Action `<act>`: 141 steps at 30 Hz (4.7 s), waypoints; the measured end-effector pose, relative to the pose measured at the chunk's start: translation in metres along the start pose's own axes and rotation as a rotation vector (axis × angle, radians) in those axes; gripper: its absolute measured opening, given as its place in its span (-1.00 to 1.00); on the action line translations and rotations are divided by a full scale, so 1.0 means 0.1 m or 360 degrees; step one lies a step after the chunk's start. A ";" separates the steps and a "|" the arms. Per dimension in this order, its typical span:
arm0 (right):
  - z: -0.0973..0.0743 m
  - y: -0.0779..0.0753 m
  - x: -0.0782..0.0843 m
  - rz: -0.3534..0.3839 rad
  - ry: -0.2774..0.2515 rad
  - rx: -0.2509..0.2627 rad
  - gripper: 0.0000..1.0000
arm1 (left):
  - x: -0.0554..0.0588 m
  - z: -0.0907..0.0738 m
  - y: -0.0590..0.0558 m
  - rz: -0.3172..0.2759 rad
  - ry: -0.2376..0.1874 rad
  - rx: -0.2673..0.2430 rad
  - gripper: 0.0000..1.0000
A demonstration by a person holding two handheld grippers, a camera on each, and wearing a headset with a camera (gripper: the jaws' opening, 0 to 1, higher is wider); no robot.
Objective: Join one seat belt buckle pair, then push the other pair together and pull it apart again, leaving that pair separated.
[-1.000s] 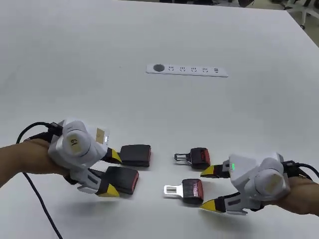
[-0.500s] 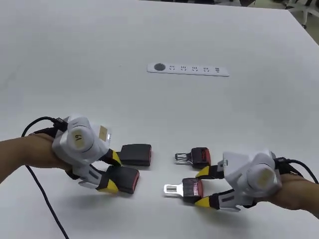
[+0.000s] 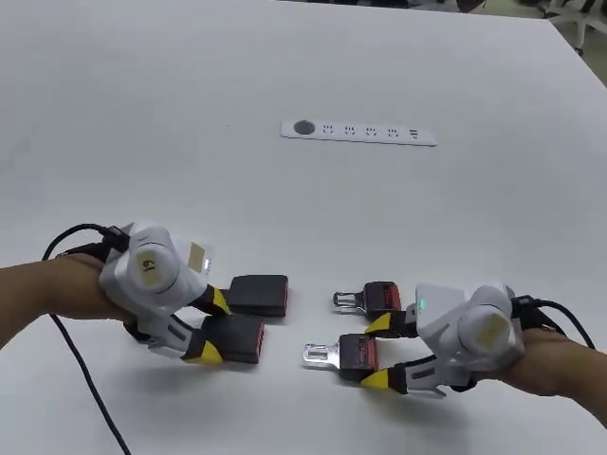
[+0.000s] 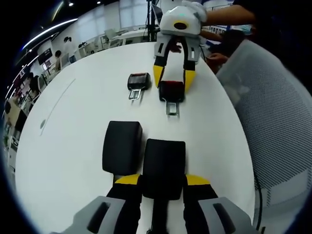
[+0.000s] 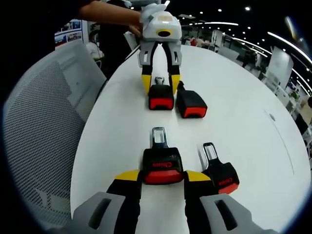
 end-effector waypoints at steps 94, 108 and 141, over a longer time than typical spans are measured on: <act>0.47 -0.08 -0.50 -0.0021 -0.0029 -0.0054 -0.44 | 0.07 0.05 -0.01 -0.0011 -0.0057 -0.0016 -0.35; 0.48 -0.08 -0.54 -0.0031 -0.0015 -0.0072 -0.44 | 0.08 0.05 -0.02 -0.0003 -0.0055 -0.0011 -0.35; 0.49 -0.05 -0.61 0.0020 0.0007 -0.0043 -0.45 | 0.07 0.05 -0.02 0.0001 -0.0026 -0.0010 -0.35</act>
Point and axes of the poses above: the centre of the closed fingertips' face, and the gripper's own axes: z roughly forward along the fingers, y roughly to its left, x roughly out of its underside, the point moved 8 cm from there along -z, roughly backward along the fingers
